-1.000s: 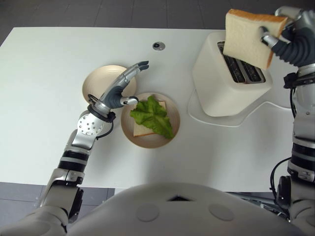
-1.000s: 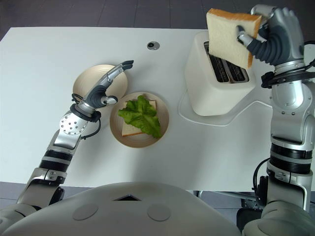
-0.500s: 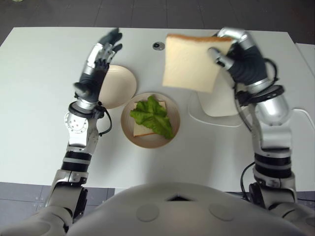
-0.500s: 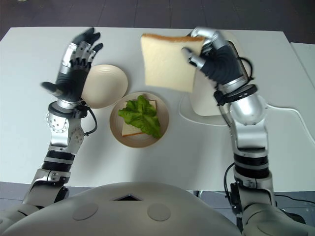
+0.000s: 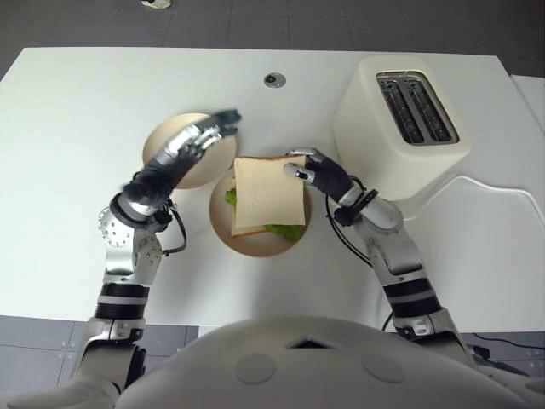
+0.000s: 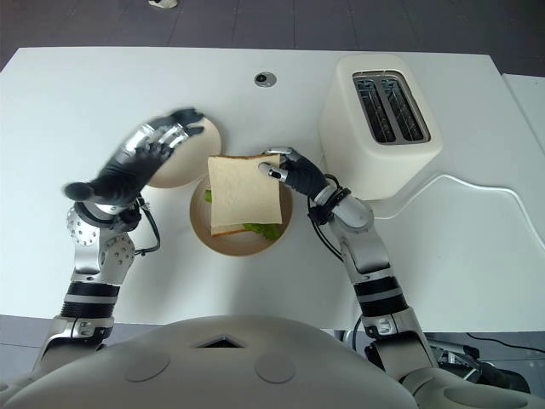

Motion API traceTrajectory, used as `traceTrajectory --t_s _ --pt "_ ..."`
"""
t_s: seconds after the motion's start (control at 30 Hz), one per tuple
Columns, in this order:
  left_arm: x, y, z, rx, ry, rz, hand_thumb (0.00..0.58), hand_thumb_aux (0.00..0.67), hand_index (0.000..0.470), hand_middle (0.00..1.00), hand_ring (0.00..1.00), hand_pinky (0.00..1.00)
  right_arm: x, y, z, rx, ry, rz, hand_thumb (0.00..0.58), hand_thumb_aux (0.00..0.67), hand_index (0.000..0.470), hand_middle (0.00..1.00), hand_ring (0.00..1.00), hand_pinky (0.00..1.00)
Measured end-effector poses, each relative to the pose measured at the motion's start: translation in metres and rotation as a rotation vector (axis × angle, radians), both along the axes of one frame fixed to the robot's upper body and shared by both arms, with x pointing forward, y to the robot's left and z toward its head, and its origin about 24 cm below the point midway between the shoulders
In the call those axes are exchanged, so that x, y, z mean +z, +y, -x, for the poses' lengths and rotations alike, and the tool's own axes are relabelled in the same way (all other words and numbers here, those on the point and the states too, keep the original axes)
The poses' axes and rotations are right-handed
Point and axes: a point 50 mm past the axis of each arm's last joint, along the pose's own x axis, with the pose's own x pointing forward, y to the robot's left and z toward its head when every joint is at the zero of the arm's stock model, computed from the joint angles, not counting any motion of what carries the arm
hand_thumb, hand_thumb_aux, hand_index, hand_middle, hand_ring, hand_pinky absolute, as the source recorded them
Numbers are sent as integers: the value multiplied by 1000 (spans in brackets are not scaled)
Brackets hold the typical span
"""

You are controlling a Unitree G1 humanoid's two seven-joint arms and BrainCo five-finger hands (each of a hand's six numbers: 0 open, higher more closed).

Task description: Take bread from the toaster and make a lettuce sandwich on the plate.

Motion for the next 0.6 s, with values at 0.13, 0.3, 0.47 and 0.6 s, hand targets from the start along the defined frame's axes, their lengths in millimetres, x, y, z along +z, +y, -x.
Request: traceTrajectory --t_s 0.13,0.3,0.47,0.6 --pt "-23 -10 6 -67 31 -169 0 0 0 0 0 0 -6 5 -6 0 -15 23 580 670 470 1000 1000 1000" --pt "-46 -22 16 -153 54 -333 0 0 0 0 0 0 -10 13 -8 13 -52 58 580 670 470 1000 1000 1000" --pt "-54 -25 16 -163 27 -415 0 0 0 0 0 0 -10 15 -8 9 -81 95 580 670 470 1000 1000 1000" --pt "-56 -27 9 -126 -31 -490 100 60 42 0 0 0 -10 12 -8 -14 -92 114 0 0 0 1000 1000 1000"
